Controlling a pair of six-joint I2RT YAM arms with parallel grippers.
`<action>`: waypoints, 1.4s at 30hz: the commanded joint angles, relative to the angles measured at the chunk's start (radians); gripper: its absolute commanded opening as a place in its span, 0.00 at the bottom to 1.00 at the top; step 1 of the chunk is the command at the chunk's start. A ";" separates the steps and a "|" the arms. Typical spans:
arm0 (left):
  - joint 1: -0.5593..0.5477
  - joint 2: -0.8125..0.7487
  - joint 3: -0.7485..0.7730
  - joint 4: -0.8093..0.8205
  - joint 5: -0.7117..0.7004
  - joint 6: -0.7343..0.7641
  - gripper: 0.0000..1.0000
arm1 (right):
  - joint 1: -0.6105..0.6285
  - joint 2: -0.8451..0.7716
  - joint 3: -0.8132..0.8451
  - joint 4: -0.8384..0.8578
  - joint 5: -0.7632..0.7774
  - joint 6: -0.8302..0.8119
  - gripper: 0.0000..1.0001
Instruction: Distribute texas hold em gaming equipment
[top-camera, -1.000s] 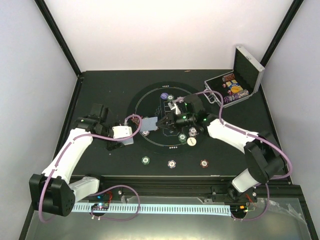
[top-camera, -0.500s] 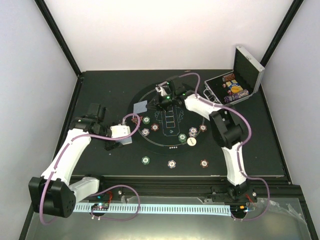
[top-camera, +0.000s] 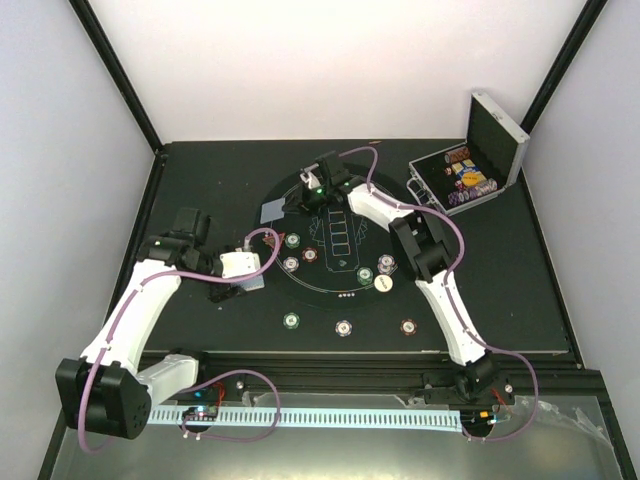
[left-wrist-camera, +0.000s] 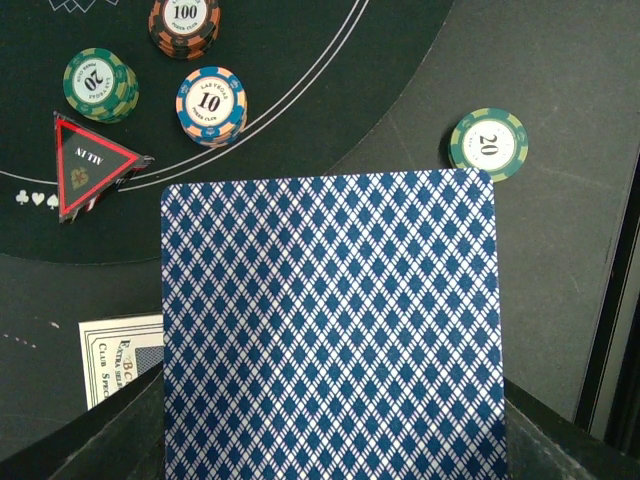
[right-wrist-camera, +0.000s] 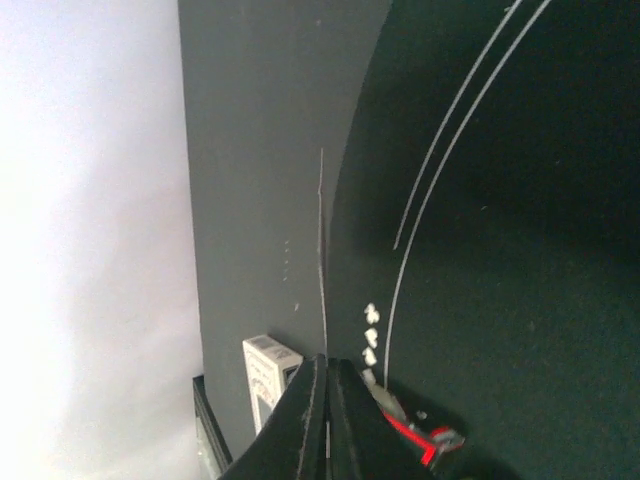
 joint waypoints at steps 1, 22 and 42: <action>0.005 -0.029 0.031 -0.031 0.038 -0.004 0.01 | 0.014 0.050 0.082 -0.081 0.061 -0.002 0.13; 0.004 -0.037 0.061 -0.066 0.107 -0.021 0.02 | 0.078 -0.789 -0.883 0.298 0.115 0.007 0.93; -0.005 -0.054 0.060 -0.056 0.173 0.001 0.02 | 0.342 -0.785 -1.074 0.792 0.001 0.357 0.84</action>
